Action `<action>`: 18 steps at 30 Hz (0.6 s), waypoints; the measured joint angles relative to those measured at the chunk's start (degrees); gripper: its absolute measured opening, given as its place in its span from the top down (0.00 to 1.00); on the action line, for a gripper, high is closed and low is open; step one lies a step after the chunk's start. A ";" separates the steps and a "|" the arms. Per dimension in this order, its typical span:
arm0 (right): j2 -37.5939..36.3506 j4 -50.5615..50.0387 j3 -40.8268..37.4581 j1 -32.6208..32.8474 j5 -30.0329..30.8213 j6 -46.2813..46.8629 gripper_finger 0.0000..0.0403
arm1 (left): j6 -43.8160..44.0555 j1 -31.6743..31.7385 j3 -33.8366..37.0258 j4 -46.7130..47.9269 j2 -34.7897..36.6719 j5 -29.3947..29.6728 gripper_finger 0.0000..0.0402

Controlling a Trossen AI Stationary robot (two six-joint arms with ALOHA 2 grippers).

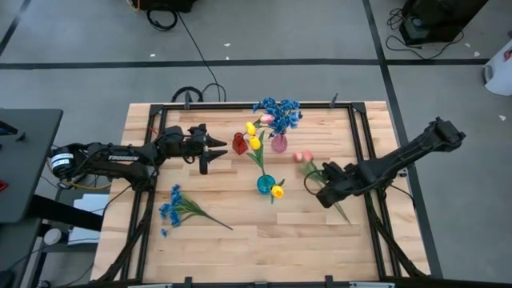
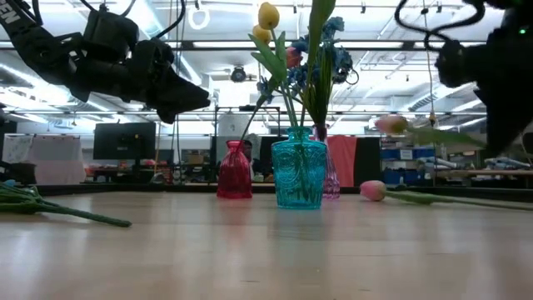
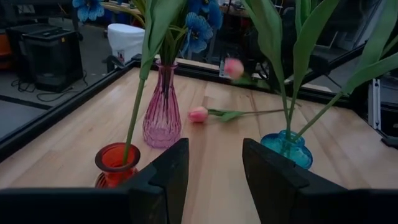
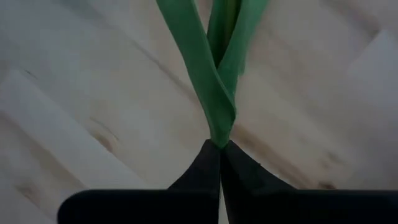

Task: Sort flowers into vase by color
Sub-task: Put the bottom pink flower into the red vase

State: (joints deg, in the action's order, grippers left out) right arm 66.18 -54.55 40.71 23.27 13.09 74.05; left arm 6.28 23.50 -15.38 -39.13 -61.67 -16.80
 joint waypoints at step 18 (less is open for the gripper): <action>-10.68 1.92 0.02 0.32 10.30 -5.47 0.98 | 0.00 -0.04 -0.02 1.22 -0.02 -1.24 0.61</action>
State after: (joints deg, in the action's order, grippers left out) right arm 55.50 -52.63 40.73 23.58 23.39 68.59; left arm 6.29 23.46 -15.40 -37.91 -61.69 -18.04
